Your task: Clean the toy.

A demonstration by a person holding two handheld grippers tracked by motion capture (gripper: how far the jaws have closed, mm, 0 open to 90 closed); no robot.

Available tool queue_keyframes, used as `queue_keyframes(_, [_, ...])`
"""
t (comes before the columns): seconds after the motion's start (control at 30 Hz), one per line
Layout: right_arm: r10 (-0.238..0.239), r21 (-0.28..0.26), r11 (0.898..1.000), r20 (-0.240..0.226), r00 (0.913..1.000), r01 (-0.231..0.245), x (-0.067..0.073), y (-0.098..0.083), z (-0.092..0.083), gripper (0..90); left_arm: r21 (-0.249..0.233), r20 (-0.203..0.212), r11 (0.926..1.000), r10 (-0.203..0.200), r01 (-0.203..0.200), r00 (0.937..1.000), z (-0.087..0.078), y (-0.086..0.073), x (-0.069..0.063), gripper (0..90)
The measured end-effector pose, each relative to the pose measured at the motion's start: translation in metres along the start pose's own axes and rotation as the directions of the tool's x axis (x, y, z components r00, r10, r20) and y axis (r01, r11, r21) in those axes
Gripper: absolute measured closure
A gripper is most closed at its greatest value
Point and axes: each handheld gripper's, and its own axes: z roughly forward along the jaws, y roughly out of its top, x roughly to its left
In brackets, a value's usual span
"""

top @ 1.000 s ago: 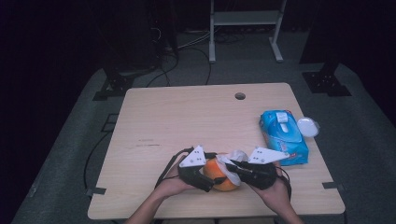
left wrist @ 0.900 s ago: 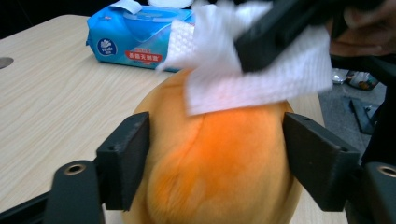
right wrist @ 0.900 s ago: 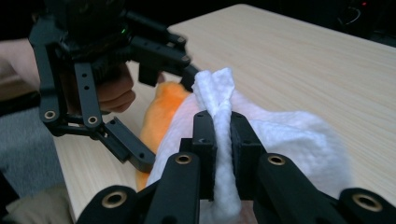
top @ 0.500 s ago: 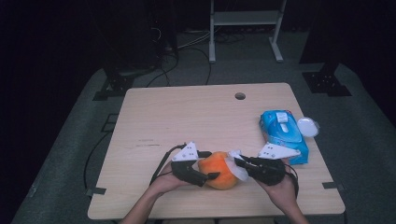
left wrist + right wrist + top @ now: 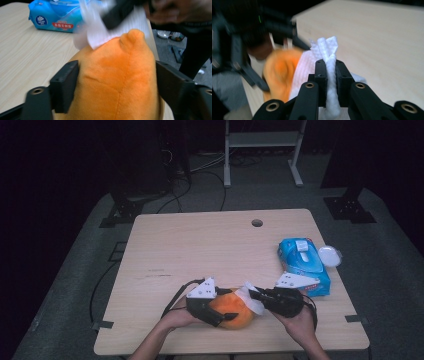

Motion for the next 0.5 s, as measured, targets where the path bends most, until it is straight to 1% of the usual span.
queue_keyframes(0.03, [-0.003,0.028,1.0,-0.009,1.0,0.003,0.001,-0.003,0.005,81.4,-0.004,0.001,0.9998,-0.017,0.017,0.9998,-0.002,0.001,0.002,18.8])
queue_keyframes(0.1, [-0.012,0.052,0.999,-0.031,0.9995,0.013,0.007,-0.005,0.011,81.4,-0.017,0.017,0.9984,-0.054,0.055,0.9984,-0.007,0.002,0.005,15.0])
queue_keyframes(0.13, [-0.02,0.061,0.998,-0.045,0.9988,0.022,0.011,-0.005,0.012,81.4,-0.019,0.028,0.9972,-0.071,0.072,0.9971,-0.009,0.002,0.006,14.7])
queue_keyframes(0.2, [-0.031,0.08,0.996,-0.073,0.9968,0.037,0.016,-0.003,0.012,81.3,-0.014,0.049,0.9968,-0.078,0.079,0.9957,-0.013,0.002,0.007,14.7])
queue_keyframes(0.23, [-0.032,0.094,0.995,-0.088,0.9956,0.041,0.018,-0.002,0.012,81.3,-0.003,0.067,0.9965,-0.083,0.084,0.9943,-0.013,0.001,0.007,14.9])
queue_keyframes(0.27, [-0.028,0.109,0.993,-0.111,0.9934,0.04,0.017,-0.002,0.012,81.2,0.007,0.092,0.9967,-0.082,0.081,0.9924,-0.014,-0.001,0.007,16.8])
queue_keyframes(0.3, [-0.028,0.119,0.992,-0.13,0.9911,0.044,0.017,0.0,0.01,81.2,0.015,0.107,0.9979,-0.064,0.063,0.9922,-0.014,-0.002,0.006,20.2])
queue_keyframes(0.33, [-0.028,0.119,0.992,-0.13,0.9911,0.044,0.017,0.0,0.01,81.2,0.015,0.107,0.9979,-0.064,0.063,0.9922,-0.014,-0.002,0.006,21.2])
queue_keyframes(0.37, [-0.025,0.102,0.994,-0.131,0.9911,0.039,0.013,0.002,0.006,81.0,0.023,0.126,0.9984,-0.055,0.052,0.9906,-0.015,-0.003,0.004,21.6])
queue_keyframes(0.4, [-0.02,0.088,0.996,-0.108,0.994,0.03,0.011,0.004,0.004,80.9,0.032,0.142,0.9986,-0.046,0.042,0.9888,-0.015,-0.003,0.003,21.6])
queue_keyframes(0.43, [-0.017,0.083,0.996,-0.09,0.9958,0.024,0.008,0.004,0.004,80.6,0.036,0.147,0.999,-0.031,0.026,0.9887,-0.016,-0.003,0.003,21.6])
queue_keyframes(0.47, [-0.011,0.088,0.996,-0.074,0.9972,0.017,0.006,0.004,0.005,80.4,0.037,0.143,0.9989,-0.034,0.029,0.9891,-0.017,-0.003,0.003,21.4])
queue_keyframes(0.5, [-0.011,0.104,0.994,-0.064,0.9979,0.017,0.005,0.002,0.007,80.4,0.037,0.141,0.9985,-0.045,0.041,0.989,-0.018,-0.002,0.004,20.5])
